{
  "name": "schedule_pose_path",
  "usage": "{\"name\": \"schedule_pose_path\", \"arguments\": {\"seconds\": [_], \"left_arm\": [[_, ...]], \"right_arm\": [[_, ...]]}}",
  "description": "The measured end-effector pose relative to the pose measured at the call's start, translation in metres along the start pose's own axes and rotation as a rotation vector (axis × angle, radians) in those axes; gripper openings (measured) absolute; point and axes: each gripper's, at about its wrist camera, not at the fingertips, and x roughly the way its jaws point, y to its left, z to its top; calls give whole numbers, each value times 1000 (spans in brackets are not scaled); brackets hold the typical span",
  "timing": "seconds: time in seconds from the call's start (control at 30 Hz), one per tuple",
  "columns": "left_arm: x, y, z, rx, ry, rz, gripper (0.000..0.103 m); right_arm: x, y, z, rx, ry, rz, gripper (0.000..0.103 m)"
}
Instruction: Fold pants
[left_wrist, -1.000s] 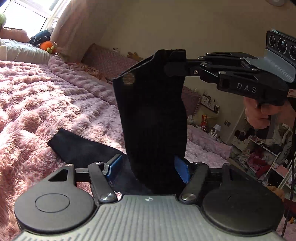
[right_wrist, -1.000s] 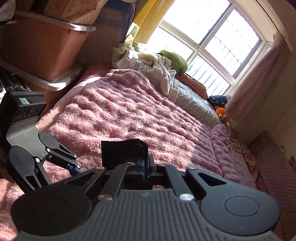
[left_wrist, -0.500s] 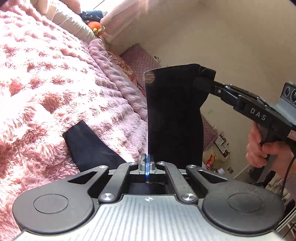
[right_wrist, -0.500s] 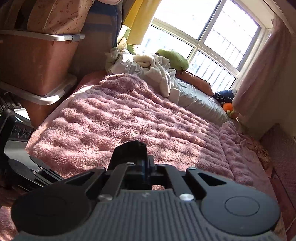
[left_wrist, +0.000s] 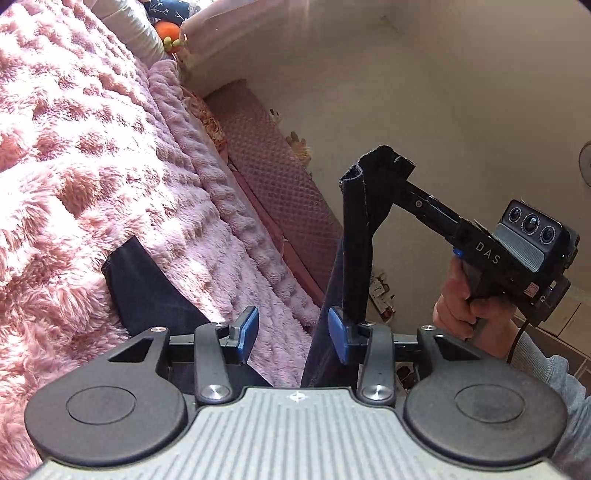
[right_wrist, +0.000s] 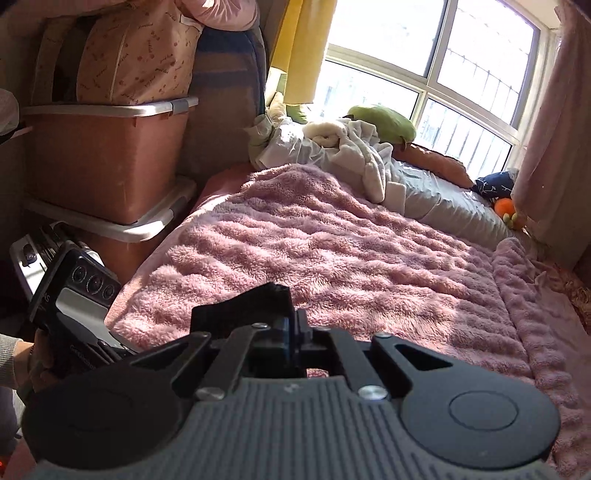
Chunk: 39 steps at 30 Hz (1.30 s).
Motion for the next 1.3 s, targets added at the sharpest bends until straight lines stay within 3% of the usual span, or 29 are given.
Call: {"name": "schedule_pose_path", "arguments": {"seconds": [0.2,0.43,0.5,0.53,0.57,0.67,0.77,0.93,1.03,1.1,1.17,1.23,1.27,1.3], "left_arm": [[-18,-12,-5,71,17,-86,50],[-1,-12,-4,44,-6,-49,50],[2,-10,-5,37,-16,-36,40],[3,-8,-5,17,-10,-52,18],[4,-7,-5,5,-4,-57,5],[8,-9,-2,21,-11,18,4],[17,5,2,-55,5,87,4],[46,42,9,-230,132,262,4],[58,59,8,-248,168,373,4],[61,72,7,-297,181,409,4],[62,84,6,-339,201,426,4],[63,91,4,-359,213,434,4],[64,93,3,-363,214,437,4],[64,94,2,-362,211,440,4]], "right_arm": [[-13,0,-2,40,-6,3,0],[-15,21,-1,14,21,55,0],[-13,22,1,1,23,58,0],[-11,20,2,-7,25,57,0],[-8,17,2,-18,31,51,0],[13,2,-3,-22,66,36,0],[48,-13,-11,-13,105,29,0],[120,-23,-44,-26,242,14,0],[152,-23,-65,-34,296,0,0],[170,-27,-77,-18,322,-12,0],[183,-28,-85,-28,335,-52,0],[195,-31,-90,-55,334,-166,0],[199,-32,-91,-72,333,-248,17],[204,-36,-92,-83,339,-373,25]]}}
